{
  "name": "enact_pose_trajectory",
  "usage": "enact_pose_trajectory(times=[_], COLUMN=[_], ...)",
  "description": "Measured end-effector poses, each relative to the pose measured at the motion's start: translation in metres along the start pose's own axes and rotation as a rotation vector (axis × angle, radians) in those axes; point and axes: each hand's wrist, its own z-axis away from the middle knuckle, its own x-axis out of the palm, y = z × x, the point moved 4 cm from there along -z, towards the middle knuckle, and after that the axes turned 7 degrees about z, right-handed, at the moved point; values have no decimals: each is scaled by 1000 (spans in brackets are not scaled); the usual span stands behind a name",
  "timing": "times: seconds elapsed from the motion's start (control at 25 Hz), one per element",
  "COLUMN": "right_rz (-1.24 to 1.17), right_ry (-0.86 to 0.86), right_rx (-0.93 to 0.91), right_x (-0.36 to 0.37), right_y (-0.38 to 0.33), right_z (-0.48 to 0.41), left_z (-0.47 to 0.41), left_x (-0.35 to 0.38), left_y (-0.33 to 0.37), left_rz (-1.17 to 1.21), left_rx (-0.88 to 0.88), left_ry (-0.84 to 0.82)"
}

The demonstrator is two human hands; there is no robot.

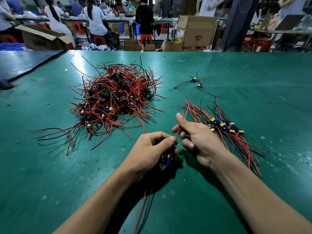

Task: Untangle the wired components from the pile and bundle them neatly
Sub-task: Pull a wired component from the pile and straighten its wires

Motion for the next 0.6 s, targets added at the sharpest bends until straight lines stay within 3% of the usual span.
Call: enact_pose_trajectory(times=[0.16,0.32,0.44,0.6], right_rz=[157,424,489,355], right_ry=[-131,-153,-83,133], right_rx=[-75,-136,-182,-230], right_x=[12,3,-8,-22], right_y=[5,2,-3,-9], right_z=[2,-1,-5,-9], left_z=[-2,-3,-4,-2], left_x=[-4,-3,-3,-5], left_y=[0,1,3,4], left_rz=[-20,-25,-34,-56], left_rx=[17,13,11,-10], left_ry=[63,11,-27,-63])
